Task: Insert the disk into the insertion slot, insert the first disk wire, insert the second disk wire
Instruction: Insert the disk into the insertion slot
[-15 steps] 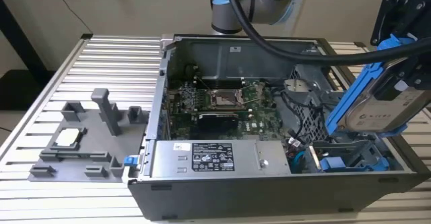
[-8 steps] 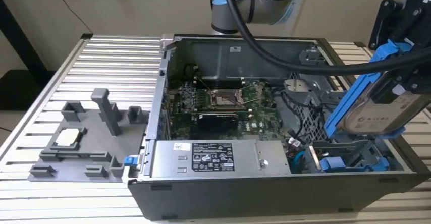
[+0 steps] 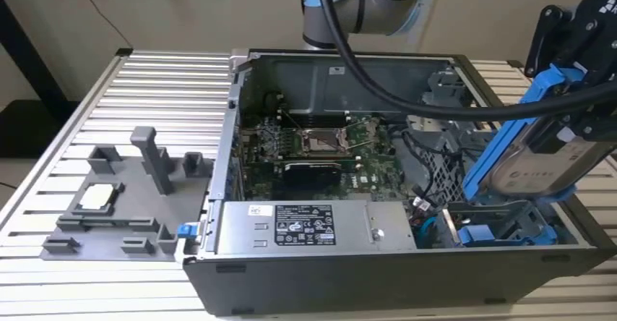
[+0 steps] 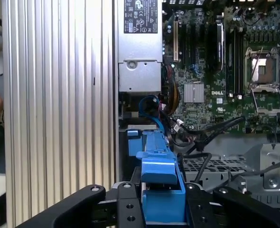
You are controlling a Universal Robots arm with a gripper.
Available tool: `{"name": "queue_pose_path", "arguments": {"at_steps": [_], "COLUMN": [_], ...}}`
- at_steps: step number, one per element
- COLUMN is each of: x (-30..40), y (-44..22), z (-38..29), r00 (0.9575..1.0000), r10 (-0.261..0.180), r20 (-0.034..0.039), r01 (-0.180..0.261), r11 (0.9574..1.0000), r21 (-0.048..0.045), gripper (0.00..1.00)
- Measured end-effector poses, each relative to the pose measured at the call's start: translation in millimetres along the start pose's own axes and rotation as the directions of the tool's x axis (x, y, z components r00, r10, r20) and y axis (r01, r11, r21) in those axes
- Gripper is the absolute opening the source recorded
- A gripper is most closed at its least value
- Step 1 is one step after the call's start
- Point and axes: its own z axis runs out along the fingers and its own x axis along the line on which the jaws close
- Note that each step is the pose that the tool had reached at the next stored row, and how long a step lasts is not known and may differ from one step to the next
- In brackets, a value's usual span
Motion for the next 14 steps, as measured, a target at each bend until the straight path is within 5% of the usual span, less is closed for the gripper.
{"name": "queue_pose_path", "arguments": {"at_steps": [6, 14], "x": [-0.1, 0.2], "y": [-3.3, -5.6], "z": [7.2, 17.1], "r00": [1.0, 1.0], "r10": [-0.001, -0.001], "r20": [-0.0003, -0.0003], "r01": [0.001, 0.001], "r11": [0.9999, 0.9999], "r21": [-0.0142, -0.0146], "gripper": [0.33, 0.33]}}
